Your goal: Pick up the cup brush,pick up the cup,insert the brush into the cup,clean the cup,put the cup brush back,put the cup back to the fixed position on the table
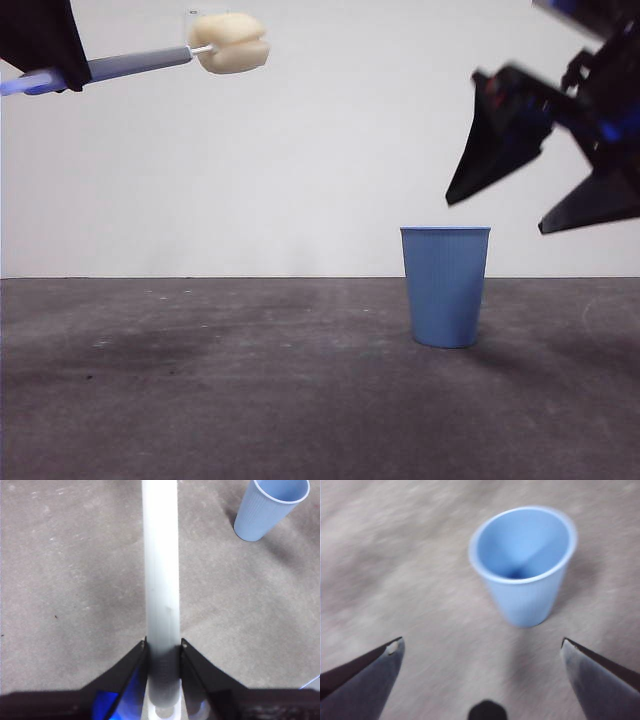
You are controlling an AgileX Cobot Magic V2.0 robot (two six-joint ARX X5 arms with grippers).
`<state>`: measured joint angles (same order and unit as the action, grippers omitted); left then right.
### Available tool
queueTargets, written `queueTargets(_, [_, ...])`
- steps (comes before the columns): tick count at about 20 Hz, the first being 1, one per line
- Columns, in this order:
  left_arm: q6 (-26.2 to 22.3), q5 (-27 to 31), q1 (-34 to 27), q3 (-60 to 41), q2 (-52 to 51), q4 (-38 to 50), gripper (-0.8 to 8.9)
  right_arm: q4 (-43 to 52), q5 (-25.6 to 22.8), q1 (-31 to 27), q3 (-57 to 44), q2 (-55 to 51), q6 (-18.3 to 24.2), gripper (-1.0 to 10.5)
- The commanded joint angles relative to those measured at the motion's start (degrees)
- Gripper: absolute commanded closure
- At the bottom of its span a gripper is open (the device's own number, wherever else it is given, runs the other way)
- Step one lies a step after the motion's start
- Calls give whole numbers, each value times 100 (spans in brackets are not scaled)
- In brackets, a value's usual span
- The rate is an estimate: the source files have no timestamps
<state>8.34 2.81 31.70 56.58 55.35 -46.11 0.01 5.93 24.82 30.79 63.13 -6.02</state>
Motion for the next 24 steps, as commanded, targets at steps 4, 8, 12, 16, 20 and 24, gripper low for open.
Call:
queueTargets(4, [-94, -7, 9, -24, -15, -26, 821, 1078, -210, 37, -201, 767, 162, 409])
queueTargets(8, [-92, -9, 9, -24, -15, -35, 821, 2011, -334, 15, -201, 1528, 280, 407])
queueTargets(12, [-92, -7, 9, -24, -15, -50, 821, 2837, -339, -81, -201, 2138, 323, 407])
queueTargets(16, [-90, -9, 9, -24, -15, -72, 821, 3416, -306, -219, -201, 2573, 420, 406])
queueTargets(20, [-90, -9, 9, -24, -15, -70, 821, 4181, -289, -234, -197, 2944, 470, 406])
queueTargets(24, [-87, -7, 9, -24, -15, -68, 821, 4614, -286, -234, -155, 3274, 466, 407])
